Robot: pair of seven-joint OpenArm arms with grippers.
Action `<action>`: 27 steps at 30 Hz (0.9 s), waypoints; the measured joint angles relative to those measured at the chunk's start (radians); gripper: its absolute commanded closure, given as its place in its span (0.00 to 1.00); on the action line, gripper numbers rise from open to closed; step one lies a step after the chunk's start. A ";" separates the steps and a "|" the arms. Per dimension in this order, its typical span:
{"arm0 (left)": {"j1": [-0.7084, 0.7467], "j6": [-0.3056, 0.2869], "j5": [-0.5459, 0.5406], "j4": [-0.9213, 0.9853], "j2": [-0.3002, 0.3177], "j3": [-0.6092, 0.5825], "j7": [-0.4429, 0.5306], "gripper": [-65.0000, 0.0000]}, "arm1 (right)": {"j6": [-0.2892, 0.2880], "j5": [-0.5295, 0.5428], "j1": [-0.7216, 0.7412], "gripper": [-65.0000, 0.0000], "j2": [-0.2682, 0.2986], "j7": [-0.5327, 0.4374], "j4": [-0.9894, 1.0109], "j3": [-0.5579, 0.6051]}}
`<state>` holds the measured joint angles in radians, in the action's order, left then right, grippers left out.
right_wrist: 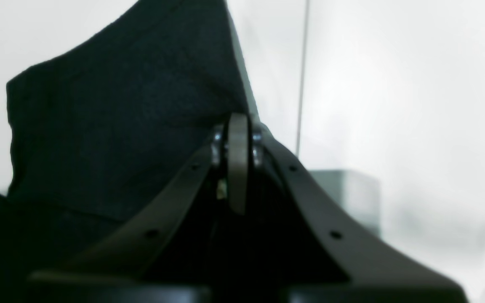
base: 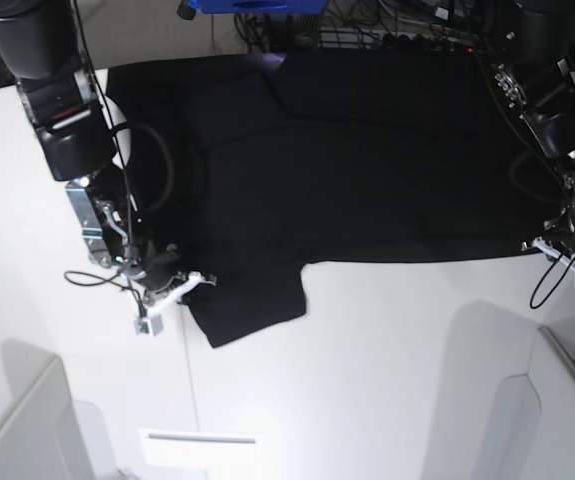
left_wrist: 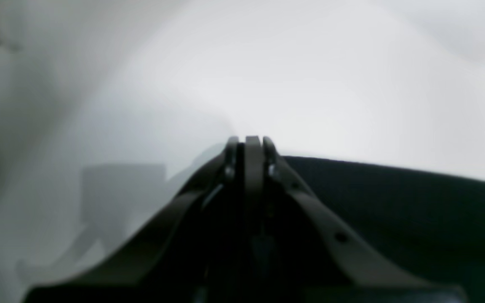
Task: Fold the T-shirt properly
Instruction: 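Grasp the hem corner beside the left gripper with the left gripper, then fold the hem up over the body toward the collar with both grippers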
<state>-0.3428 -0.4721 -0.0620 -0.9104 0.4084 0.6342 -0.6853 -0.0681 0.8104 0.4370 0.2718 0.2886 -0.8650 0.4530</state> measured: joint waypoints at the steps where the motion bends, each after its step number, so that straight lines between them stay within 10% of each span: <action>1: 0.004 0.000 -0.041 -0.017 0.005 -0.002 -0.012 1.00 | 0.002 -0.002 0.000 1.00 0.005 0.003 -0.011 0.000; 27: 0.152 0.000 -0.319 -0.275 0.048 -0.002 -0.189 1.00 | 0.006 0.000 -0.144 1.00 0.077 0.078 -0.331 -0.136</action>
<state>-0.1909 -0.4717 -0.3813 -1.1854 0.4568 0.6323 -0.8742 -0.0616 0.8108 0.2928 0.3485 0.3664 -1.1961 0.3168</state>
